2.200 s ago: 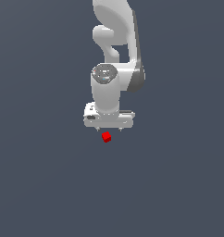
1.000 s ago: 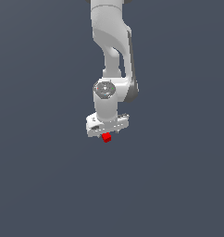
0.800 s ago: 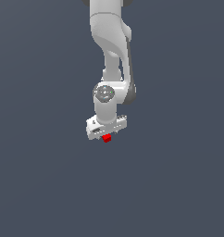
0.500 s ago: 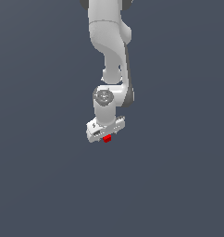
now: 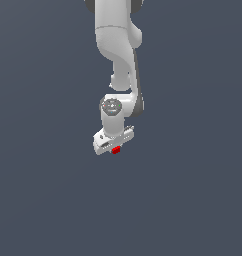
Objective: Pick up the red cube and move it to a goal position.
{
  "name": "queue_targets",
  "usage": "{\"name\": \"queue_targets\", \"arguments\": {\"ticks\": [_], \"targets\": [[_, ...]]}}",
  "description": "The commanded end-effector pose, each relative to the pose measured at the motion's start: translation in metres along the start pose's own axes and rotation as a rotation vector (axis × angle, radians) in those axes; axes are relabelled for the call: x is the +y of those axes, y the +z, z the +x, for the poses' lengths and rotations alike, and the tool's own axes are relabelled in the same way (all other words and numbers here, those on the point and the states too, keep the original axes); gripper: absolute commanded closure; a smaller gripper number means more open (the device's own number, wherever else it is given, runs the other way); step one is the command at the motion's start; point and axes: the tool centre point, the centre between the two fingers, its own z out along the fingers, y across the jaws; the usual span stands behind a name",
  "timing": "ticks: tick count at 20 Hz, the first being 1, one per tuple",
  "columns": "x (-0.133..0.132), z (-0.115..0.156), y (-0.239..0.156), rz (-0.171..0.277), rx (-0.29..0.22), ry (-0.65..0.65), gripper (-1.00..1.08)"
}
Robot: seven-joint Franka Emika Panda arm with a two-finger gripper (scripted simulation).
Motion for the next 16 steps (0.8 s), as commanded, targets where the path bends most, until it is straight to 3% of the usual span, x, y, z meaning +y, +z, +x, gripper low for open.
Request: {"name": "queue_targets", "arguments": {"ticks": [1, 16], "targets": [[0.000, 0.000, 0.000, 0.000, 0.000, -0.001, 1.08], [-0.003, -0.002, -0.020, 0.000, 0.000, -0.001, 1.08]]}}
